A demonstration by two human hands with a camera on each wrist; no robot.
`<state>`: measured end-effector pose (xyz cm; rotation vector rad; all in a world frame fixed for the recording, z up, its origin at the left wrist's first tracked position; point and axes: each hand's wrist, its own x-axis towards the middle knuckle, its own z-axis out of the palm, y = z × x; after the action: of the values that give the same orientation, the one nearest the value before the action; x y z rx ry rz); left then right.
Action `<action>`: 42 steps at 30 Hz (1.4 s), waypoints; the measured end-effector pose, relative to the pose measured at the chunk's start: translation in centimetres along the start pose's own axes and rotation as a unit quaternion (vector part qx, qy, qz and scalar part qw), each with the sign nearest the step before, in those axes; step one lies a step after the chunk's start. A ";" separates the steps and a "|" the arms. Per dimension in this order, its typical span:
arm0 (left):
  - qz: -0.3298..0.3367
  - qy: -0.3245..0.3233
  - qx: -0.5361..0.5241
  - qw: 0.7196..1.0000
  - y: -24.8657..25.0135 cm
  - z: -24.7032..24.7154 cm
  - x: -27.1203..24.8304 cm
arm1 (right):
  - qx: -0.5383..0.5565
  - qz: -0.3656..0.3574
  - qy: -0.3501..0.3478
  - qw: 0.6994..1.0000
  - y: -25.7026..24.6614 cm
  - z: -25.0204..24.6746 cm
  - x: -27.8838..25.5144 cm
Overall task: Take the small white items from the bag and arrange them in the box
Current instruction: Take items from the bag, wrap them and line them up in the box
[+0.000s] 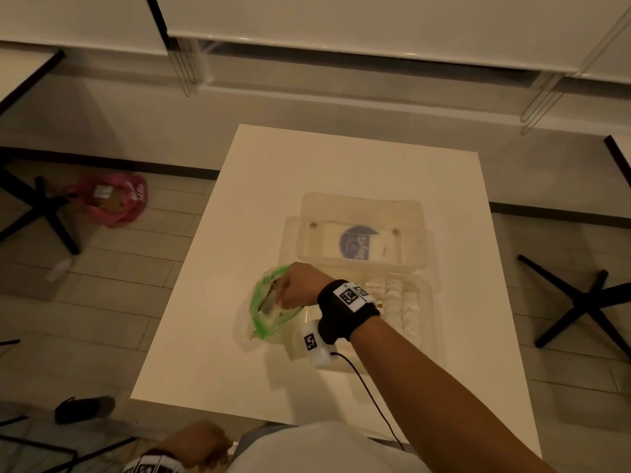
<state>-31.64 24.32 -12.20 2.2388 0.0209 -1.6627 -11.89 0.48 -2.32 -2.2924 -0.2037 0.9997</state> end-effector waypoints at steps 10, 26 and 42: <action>0.187 0.098 -0.198 0.957 5.7 -7.1 -4.9 | 0.301 -0.023 0.062 0.951 3.1 -0.3 -2.3; 0.317 0.463 -0.292 0.774 16.0 -10.8 -5.9 | 0.478 -0.035 0.059 0.876 4.8 -1.1 -8.0; 0.356 0.448 -0.301 0.763 18.5 -10.9 -7.6 | 0.381 -0.168 0.251 0.874 4.6 -0.5 -11.2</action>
<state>-19.90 11.59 2.50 1.9091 -0.0489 -0.0670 -19.85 -7.58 2.01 -1.6179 0.0200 0.2015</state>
